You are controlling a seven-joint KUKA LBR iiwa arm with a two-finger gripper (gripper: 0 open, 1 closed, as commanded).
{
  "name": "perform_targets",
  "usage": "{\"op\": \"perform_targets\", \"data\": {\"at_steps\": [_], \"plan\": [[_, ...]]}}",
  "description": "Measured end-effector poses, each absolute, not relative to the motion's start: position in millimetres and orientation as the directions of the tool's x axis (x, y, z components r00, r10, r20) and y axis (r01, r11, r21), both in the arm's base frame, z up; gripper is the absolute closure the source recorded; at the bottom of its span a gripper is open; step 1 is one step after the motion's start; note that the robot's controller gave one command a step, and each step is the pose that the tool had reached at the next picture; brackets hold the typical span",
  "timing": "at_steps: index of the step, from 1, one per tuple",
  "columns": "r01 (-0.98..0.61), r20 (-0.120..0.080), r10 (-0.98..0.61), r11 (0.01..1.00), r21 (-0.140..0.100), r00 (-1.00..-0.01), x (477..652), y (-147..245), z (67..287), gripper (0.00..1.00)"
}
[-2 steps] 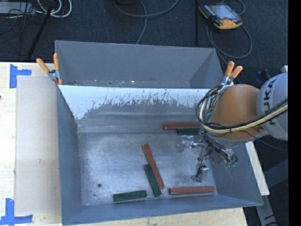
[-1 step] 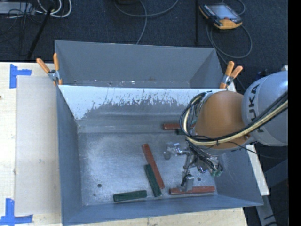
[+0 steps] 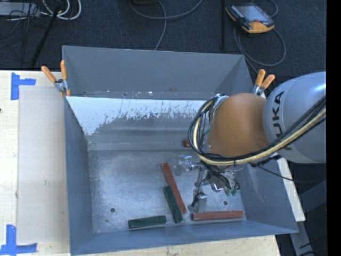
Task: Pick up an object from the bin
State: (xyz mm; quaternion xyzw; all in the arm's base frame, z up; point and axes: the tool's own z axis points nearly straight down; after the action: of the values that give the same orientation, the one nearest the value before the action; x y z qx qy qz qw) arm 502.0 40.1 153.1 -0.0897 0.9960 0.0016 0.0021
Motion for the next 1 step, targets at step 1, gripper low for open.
{"op": "perform_targets", "data": {"at_steps": [1], "plan": [[-0.539,0.005,-0.539,0.842,0.003,-0.842,470.2,27.8,114.0,0.0]]}}
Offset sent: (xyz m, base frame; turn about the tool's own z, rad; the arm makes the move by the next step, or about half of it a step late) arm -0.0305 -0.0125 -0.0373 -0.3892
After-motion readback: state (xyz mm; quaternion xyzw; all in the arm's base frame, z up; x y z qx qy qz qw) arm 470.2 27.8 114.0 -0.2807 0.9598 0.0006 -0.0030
